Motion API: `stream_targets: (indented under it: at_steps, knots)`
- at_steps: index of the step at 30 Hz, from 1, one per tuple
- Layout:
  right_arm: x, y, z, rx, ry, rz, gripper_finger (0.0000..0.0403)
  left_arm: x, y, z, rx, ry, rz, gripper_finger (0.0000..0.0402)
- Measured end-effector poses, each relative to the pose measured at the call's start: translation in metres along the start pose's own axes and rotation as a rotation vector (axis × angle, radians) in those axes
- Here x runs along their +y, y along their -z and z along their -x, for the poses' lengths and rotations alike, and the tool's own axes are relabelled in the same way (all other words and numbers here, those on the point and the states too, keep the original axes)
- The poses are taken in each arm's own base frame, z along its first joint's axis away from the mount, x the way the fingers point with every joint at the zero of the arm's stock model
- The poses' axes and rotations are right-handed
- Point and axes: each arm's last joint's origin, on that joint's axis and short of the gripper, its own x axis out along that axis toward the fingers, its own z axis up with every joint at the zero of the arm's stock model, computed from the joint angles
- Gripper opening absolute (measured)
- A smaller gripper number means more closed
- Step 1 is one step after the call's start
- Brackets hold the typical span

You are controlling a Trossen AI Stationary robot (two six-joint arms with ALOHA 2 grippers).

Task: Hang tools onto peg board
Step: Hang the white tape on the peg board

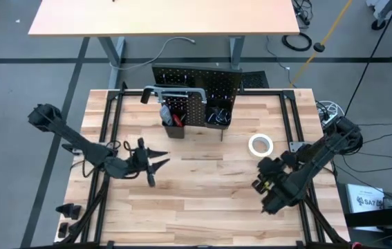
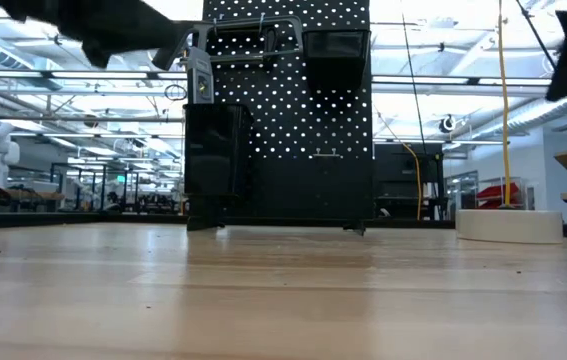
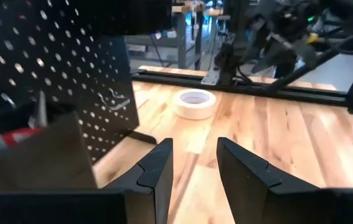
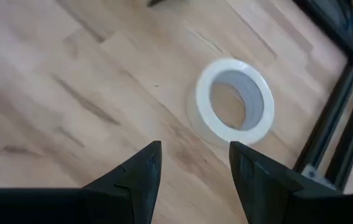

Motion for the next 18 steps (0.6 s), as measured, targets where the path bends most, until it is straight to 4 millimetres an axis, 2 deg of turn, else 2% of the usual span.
stream_targets:
  at_steps: [4, 8, 11, 14, 18]
  knots:
    - [-0.017, 0.018, -0.023, 0.011, -0.094, -0.128, 0.0183, -0.002, 0.021, -0.005, 0.001, 0.002, 0.005, 0.0128]
    - [-0.035, 0.031, -0.05, 0.029, -0.181, -0.24, 0.0183, -0.008, 0.033, -0.009, 0.044, 0.003, -0.002, 0.0128]
    - [-0.051, 0.034, -0.063, 0.041, -0.184, -0.34, 0.0183, -0.012, 0.038, -0.01, 0.051, 0.012, -0.009, 0.0128]
    - [-0.065, 0.034, -0.069, 0.05, -0.159, -0.451, 0.0183, -0.016, 0.04, -0.011, 0.039, 0.02, 0.003, 0.0128]
    - [-0.072, 0.026, -0.065, 0.096, -0.205, -0.466, 0.0183, -0.018, 0.044, -0.014, 0.04, 0.019, -0.005, 0.0128]
